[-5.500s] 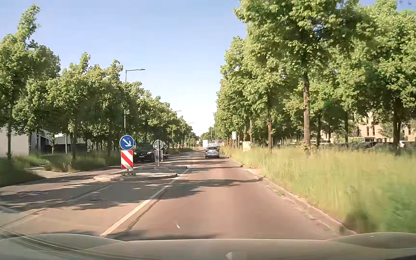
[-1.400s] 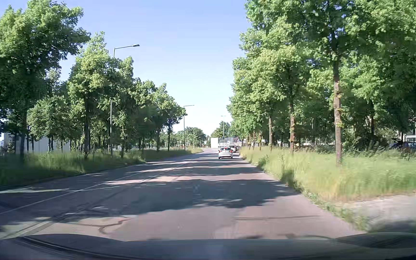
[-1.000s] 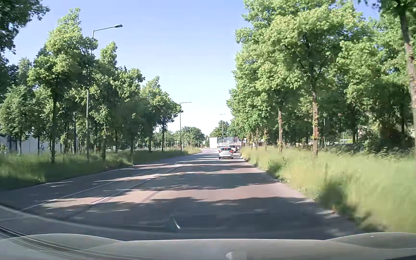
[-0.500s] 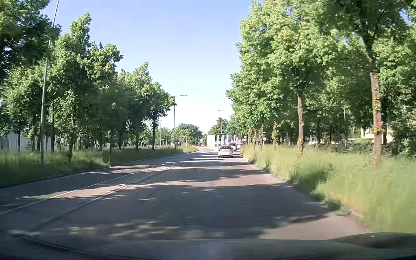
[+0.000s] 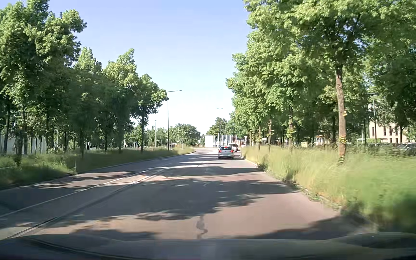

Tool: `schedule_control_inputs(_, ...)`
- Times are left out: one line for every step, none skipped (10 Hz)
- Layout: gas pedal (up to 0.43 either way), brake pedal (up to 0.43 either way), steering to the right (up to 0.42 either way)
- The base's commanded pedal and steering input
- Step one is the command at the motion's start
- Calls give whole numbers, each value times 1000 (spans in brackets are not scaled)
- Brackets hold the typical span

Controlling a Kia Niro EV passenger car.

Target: Follow the waypoints while adhering to traffic rules and regulations

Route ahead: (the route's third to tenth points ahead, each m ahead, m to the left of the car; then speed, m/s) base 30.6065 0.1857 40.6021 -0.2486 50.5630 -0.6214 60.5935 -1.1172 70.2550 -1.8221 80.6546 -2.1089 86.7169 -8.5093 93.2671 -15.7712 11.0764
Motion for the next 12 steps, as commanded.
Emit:
schedule_control_inputs(0, 0, 1)
schedule_control_inputs(0, 0, 1)
schedule_control_inputs(0, 0, 1)
schedule_control_inputs(0, 0, 2)
schedule_control_inputs(0, 0, 1)
schedule_control_inputs(0, 0, 1)
schedule_control_inputs(0, 0, 2)
schedule_control_inputs(0, 0, 2)
schedule_control_inputs(0, 0, 2)
schedule_control_inputs(0, 0, 3)
schedule_control_inputs(0, 0, 3)
schedule_control_inputs(0, 0, 3)
